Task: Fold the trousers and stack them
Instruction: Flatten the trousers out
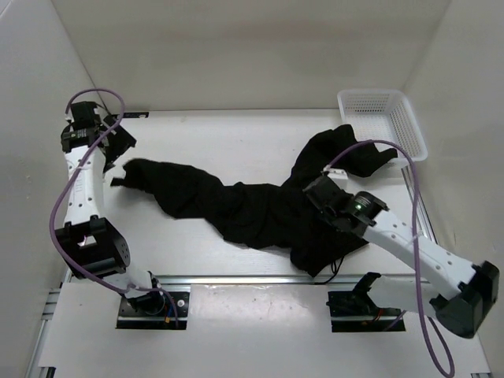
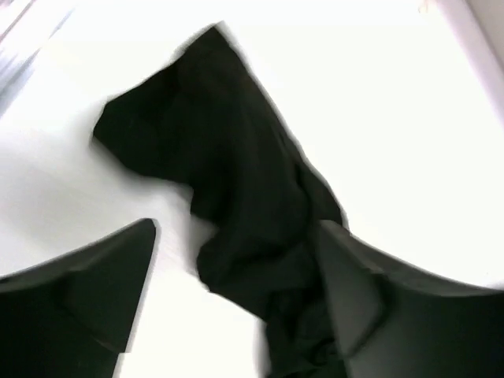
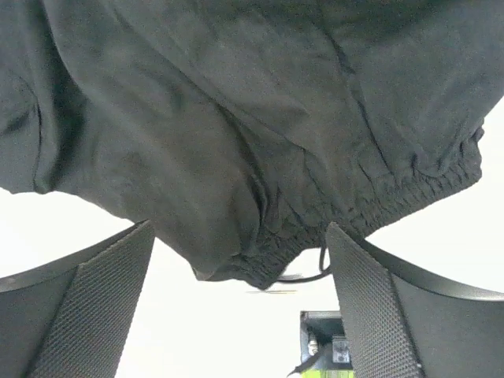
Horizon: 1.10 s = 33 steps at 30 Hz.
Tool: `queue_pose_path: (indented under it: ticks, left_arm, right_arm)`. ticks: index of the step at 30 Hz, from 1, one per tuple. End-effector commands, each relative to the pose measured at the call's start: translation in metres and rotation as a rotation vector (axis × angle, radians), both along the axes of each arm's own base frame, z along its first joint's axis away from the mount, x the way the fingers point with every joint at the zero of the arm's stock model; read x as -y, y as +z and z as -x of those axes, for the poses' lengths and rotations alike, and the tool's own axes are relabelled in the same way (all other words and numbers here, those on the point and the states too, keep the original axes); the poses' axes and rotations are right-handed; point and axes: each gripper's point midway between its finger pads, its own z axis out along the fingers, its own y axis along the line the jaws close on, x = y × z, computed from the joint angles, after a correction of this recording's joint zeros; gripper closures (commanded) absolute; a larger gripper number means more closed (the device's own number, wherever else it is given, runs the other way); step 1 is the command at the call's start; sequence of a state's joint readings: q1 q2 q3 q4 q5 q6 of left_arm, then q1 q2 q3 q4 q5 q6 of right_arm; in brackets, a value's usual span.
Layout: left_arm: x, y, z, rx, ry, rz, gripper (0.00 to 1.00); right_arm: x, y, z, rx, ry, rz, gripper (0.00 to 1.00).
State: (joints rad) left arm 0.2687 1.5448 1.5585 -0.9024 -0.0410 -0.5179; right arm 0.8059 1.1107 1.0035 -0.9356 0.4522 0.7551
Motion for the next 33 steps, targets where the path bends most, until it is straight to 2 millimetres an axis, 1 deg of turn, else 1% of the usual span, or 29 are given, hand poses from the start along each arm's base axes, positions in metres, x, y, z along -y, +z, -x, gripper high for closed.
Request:
queue_pose_path:
  ticks: [1, 2, 4, 5, 6, 7, 8, 9, 11, 12, 13, 14, 15, 16, 17, 18, 19, 21, 22, 23, 24, 26, 27, 28, 29, 30, 31, 32, 33]
  left_arm:
    - [-0.019, 0.016, 0.019, 0.016, 0.063, -0.006, 0.01]
    - [-0.016, 0.017, 0.022, 0.023, 0.056, 0.000, 0.01]
    - [-0.009, 0.027, 0.026, 0.065, 0.028, 0.027, 0.05]
    - [0.001, 0.021, 0.028, 0.060, -0.019, 0.040, 0.26]
    - [0.009, 0.023, 0.024, 0.085, -0.059, 0.049, 0.44]
    - [0.023, 0.020, 0.022, 0.089, -0.118, 0.080, 0.68]
    - [0.040, 0.012, 0.022, 0.068, -0.181, 0.084, 0.87]
    - [0.048, 0.008, 0.020, 0.055, -0.210, 0.083, 0.90]
    - [0.057, -0.021, 0.018, -0.017, -0.232, 0.108, 0.90]
    - [0.063, -0.030, 0.019, -0.039, -0.247, 0.123, 0.88]
    - [0.063, -0.043, 0.020, -0.075, -0.245, 0.135, 0.73]
    - [0.065, -0.058, 0.025, -0.118, -0.244, 0.139, 0.63]
    - [0.064, -0.067, 0.025, -0.133, -0.219, 0.144, 0.49]
    - [0.064, -0.079, 0.026, -0.159, -0.210, 0.159, 0.27]
    - [0.069, -0.091, 0.028, -0.175, -0.207, 0.190, 0.16]
    - [0.071, -0.098, 0.028, -0.185, -0.213, 0.204, 0.12]
    - [0.074, -0.108, 0.027, -0.199, -0.210, 0.229, 0.10]
    - [0.080, -0.122, 0.031, -0.223, -0.206, 0.270, 0.09]
    - [0.079, -0.122, 0.028, -0.212, -0.207, 0.267, 0.09]
    - [0.078, -0.129, 0.031, -0.232, -0.200, 0.265, 0.09]
    - [0.081, -0.126, 0.031, -0.225, -0.210, 0.261, 0.11]
    - [0.086, -0.113, 0.027, -0.194, -0.236, 0.216, 0.13]
    - [0.091, -0.107, 0.025, -0.180, -0.263, 0.190, 0.13]
    - [0.090, -0.098, 0.021, -0.154, -0.276, 0.176, 0.14]
    - [0.094, -0.091, 0.019, -0.138, -0.289, 0.170, 0.14]
    - [0.094, -0.086, 0.019, -0.123, -0.290, 0.166, 0.14]
    - [0.094, -0.081, 0.016, -0.108, -0.291, 0.162, 0.14]
    - [0.098, -0.072, 0.015, -0.085, -0.308, 0.162, 0.14]
    - [0.098, -0.072, 0.015, -0.085, -0.308, 0.162, 0.14]
  right_arm:
    - [0.017, -0.001, 0.038, -0.061, -0.007, -0.065, 0.06]
    - [0.019, -0.003, 0.046, -0.073, -0.024, -0.099, 0.04]
    - [0.018, -0.001, 0.060, -0.073, -0.077, -0.221, 0.21]
    - [0.020, -0.015, 0.071, -0.117, -0.087, -0.241, 0.31]
    - [0.019, -0.014, 0.074, -0.107, -0.123, -0.300, 0.65]
    - [0.020, -0.019, 0.077, -0.115, -0.146, -0.309, 0.84]
    - [0.023, -0.028, 0.080, -0.129, -0.164, -0.303, 0.96]
    - [0.025, -0.028, 0.079, -0.129, -0.205, -0.307, 1.00]
    - [0.027, -0.032, 0.078, -0.127, -0.229, -0.301, 1.00]
    - [0.028, -0.034, 0.077, -0.130, -0.248, -0.292, 0.96]
    - [0.029, -0.035, 0.076, -0.130, -0.254, -0.278, 0.41]
    - [0.030, -0.037, 0.071, -0.132, -0.285, -0.260, 0.21]
    - [0.029, -0.039, 0.071, -0.145, -0.308, -0.257, 0.04]
    - [0.027, -0.045, 0.069, -0.152, -0.318, -0.251, 0.06]
    - [0.026, -0.056, 0.068, -0.172, -0.323, -0.222, 0.11]
    - [0.016, -0.056, 0.058, -0.149, -0.318, -0.256, 0.18]
    - [0.016, -0.060, 0.052, -0.140, -0.335, -0.251, 0.41]
    - [0.017, -0.070, 0.042, -0.147, -0.329, -0.221, 0.60]
    - [0.018, -0.069, 0.026, -0.126, -0.358, -0.249, 0.73]
    - [0.015, -0.068, 0.021, -0.144, -0.351, -0.267, 0.75]
    - [0.015, -0.061, 0.010, -0.118, -0.345, -0.292, 0.75]
    - [0.029, -0.046, -0.021, -0.036, -0.354, -0.307, 0.61]
    - [0.032, -0.029, -0.040, 0.015, -0.357, -0.317, 0.53]
    - [0.047, -0.018, -0.057, 0.045, -0.397, -0.327, 0.42]
    - [0.056, -0.017, -0.072, 0.047, -0.376, -0.275, 0.20]
    - [0.064, -0.009, -0.085, 0.062, -0.387, -0.262, 0.14]
    - [0.079, 0.002, -0.110, 0.078, -0.428, -0.255, 0.10]
    - [0.087, 0.007, -0.121, 0.084, -0.420, -0.237, 0.08]
    - [0.093, 0.010, -0.131, 0.081, -0.429, -0.240, 0.08]
